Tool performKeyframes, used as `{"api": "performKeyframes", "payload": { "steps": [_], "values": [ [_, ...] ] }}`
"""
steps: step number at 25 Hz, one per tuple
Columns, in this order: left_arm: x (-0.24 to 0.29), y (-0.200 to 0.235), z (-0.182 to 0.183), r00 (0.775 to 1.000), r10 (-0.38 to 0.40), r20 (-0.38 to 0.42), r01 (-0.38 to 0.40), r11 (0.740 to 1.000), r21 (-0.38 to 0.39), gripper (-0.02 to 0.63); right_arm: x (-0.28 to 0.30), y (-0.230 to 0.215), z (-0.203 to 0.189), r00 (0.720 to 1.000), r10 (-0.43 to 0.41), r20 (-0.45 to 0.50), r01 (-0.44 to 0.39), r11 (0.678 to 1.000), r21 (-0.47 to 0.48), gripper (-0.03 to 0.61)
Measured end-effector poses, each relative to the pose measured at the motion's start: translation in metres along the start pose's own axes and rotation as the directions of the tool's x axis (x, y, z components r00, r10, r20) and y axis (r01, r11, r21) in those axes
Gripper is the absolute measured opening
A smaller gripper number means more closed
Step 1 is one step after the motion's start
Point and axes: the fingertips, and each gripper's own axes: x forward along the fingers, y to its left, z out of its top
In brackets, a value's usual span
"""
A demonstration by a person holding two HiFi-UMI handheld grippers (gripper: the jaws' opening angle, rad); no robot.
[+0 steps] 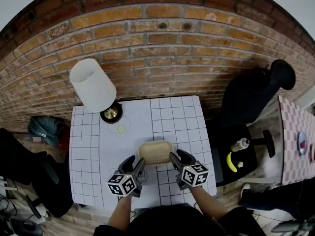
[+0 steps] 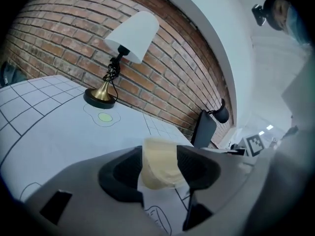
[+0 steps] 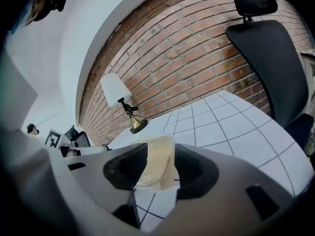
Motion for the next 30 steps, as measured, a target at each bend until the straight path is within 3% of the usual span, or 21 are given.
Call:
{"api": "performKeyframes", "payload": {
  "steps": [10,30],
  "values": [
    [0.010,0.007,-0.013,0.999,0.015,-0.040,-0.016,0.999,-0.047,0.218,0.009,0.002,-0.004,1.000,0.021,-0.010,-0.021,1.000,0.021,0.152],
    [0.014,-0.002,-0.014,0.998,-0.007,-0.061,0.006,1.000,-0.020,0.218,0.005,0.009,-0.004,1.000,0.021,0.001,-0.021,1.000,0.015,0.144]
  ]
}}
